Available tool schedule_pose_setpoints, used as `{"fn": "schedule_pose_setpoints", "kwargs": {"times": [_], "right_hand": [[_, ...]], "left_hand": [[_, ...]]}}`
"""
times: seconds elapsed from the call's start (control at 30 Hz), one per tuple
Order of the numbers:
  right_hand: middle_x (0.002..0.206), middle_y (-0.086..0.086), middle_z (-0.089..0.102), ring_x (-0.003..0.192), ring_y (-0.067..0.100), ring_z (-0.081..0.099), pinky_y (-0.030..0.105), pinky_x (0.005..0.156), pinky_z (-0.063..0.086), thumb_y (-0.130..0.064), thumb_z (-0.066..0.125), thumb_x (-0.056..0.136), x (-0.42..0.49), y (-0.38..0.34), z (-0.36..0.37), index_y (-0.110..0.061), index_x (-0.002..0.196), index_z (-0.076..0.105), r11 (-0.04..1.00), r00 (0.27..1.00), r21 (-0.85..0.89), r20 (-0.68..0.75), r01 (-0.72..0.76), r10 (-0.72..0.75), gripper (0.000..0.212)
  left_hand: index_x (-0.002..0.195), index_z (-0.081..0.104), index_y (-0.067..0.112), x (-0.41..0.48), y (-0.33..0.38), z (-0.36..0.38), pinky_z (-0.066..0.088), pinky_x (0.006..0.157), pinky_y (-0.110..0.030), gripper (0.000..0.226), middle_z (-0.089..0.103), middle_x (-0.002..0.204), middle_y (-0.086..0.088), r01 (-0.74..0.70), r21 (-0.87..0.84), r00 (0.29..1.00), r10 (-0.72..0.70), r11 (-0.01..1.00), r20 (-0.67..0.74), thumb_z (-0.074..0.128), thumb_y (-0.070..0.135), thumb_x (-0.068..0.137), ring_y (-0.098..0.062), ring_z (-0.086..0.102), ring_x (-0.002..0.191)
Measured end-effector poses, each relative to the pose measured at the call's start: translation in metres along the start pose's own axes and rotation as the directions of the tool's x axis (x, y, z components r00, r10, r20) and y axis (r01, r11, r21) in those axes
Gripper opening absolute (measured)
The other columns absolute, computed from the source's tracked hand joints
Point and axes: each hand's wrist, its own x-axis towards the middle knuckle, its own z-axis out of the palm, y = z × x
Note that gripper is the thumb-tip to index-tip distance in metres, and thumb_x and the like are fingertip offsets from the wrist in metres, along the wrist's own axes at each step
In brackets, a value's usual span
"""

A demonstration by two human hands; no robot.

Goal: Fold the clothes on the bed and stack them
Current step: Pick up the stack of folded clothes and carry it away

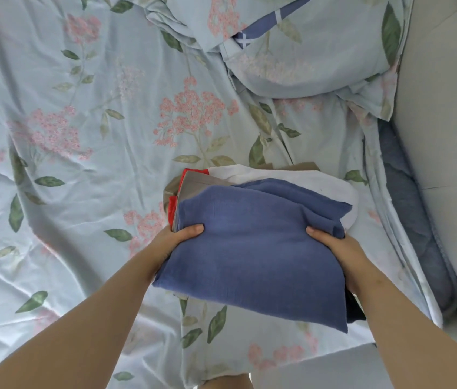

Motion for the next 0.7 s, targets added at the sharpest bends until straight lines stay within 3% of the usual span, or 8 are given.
{"fn": "schedule_pose_setpoints", "kwargs": {"times": [0.13,0.23,0.4,0.57,0.7], "right_hand": [[0.091,0.005,0.074,0.079,0.024,0.071,0.03,0.06,0.05,-0.035,0.072,0.079,-0.039,-0.007,0.014,-0.023,0.111,0.064,0.999,0.998,-0.029,0.056,-0.023,0.025,0.035],[0.087,0.005,0.075,0.071,0.023,0.072,0.028,0.056,0.051,-0.033,0.072,0.08,-0.075,-0.008,0.039,-0.024,0.107,0.065,0.998,0.991,-0.07,0.136,-0.004,0.014,0.03],[0.092,0.007,0.074,0.082,0.028,0.071,0.033,0.065,0.053,-0.028,0.074,0.079,-0.134,-0.007,0.102,-0.021,0.107,0.066,0.985,0.968,-0.163,0.25,0.053,-0.011,0.03],[0.091,0.008,0.074,0.082,0.028,0.07,0.033,0.063,0.052,-0.028,0.073,0.079,-0.198,0.007,0.179,-0.021,0.105,0.065,0.948,0.93,-0.276,0.363,0.158,-0.049,0.028],[0.09,0.006,0.075,0.082,0.028,0.072,0.035,0.07,0.054,-0.031,0.075,0.078,-0.248,0.04,0.248,-0.022,0.108,0.065,0.917,0.884,-0.323,0.463,0.234,-0.062,0.033]], "left_hand": [[0.111,0.063,0.023,-0.046,-0.017,-0.016,0.049,0.091,-0.041,0.078,0.072,0.106,-0.003,0.009,-0.069,0.999,-0.011,0.998,-0.037,0.079,0.056,0.043,-0.025,0.067,0.1],[0.115,0.062,0.023,-0.094,-0.044,-0.039,0.048,0.095,-0.044,0.093,0.072,0.107,-0.005,0.001,-0.145,0.997,-0.013,0.99,-0.082,0.085,0.06,0.034,-0.027,0.067,0.102],[0.11,0.064,0.022,-0.183,-0.094,-0.084,0.05,0.081,-0.035,0.099,0.073,0.102,-0.006,-0.07,-0.309,0.981,0.01,0.949,-0.192,0.088,0.062,0.022,-0.025,0.07,0.094],[0.117,0.062,0.018,-0.26,-0.16,-0.138,0.051,0.082,-0.037,0.1,0.072,0.106,-0.008,-0.155,-0.427,0.957,0.028,0.891,-0.289,0.087,0.06,0.03,-0.027,0.068,0.098],[0.117,0.062,0.017,-0.315,-0.225,-0.188,0.05,0.085,-0.04,0.106,0.072,0.106,-0.008,-0.237,-0.501,0.93,0.045,0.833,-0.365,0.088,0.062,0.025,-0.029,0.067,0.1]]}}
